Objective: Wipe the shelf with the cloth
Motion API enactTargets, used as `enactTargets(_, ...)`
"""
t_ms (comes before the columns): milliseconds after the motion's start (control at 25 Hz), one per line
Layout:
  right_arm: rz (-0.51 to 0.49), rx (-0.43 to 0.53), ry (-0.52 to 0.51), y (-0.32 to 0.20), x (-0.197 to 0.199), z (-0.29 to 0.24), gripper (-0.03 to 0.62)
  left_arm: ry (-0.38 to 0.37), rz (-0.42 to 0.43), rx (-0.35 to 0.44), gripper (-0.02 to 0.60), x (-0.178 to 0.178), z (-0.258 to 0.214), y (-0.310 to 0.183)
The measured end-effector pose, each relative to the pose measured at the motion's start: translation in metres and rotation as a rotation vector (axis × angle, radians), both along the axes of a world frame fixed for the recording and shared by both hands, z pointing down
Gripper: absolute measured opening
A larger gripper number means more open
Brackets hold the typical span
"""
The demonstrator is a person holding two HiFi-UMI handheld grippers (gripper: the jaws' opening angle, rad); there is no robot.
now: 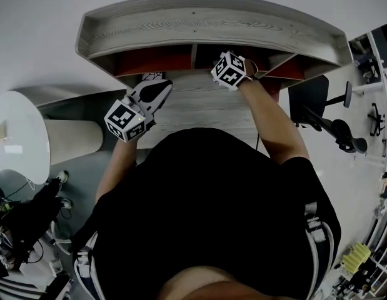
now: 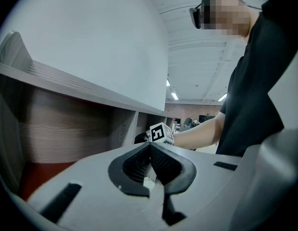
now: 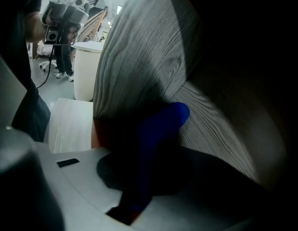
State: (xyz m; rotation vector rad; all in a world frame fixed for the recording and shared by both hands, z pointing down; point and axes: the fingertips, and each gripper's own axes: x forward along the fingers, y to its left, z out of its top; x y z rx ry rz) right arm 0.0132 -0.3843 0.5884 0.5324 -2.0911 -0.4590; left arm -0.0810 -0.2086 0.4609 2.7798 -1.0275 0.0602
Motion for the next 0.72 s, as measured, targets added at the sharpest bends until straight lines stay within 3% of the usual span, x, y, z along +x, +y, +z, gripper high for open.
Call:
enactTargets(160,0.083,-0.006,0.034,-0.009,0.027,0.001,0.055,-0.002,0.027,0.002,0.017,0.003,0.000,-0.004)
enactTargets(440,0.317,-0.036,0.110,-0.028,0.096,0.000,0.055,0.006,0.086,-0.007,0.017,0.015,0.001,-0.007)
enactTargets(720,0.470,-0.030,0.183,-0.036,0.129,-0.003,0.055,0.015,0.129,-0.002,0.017,0.018,0.001,-0.014)
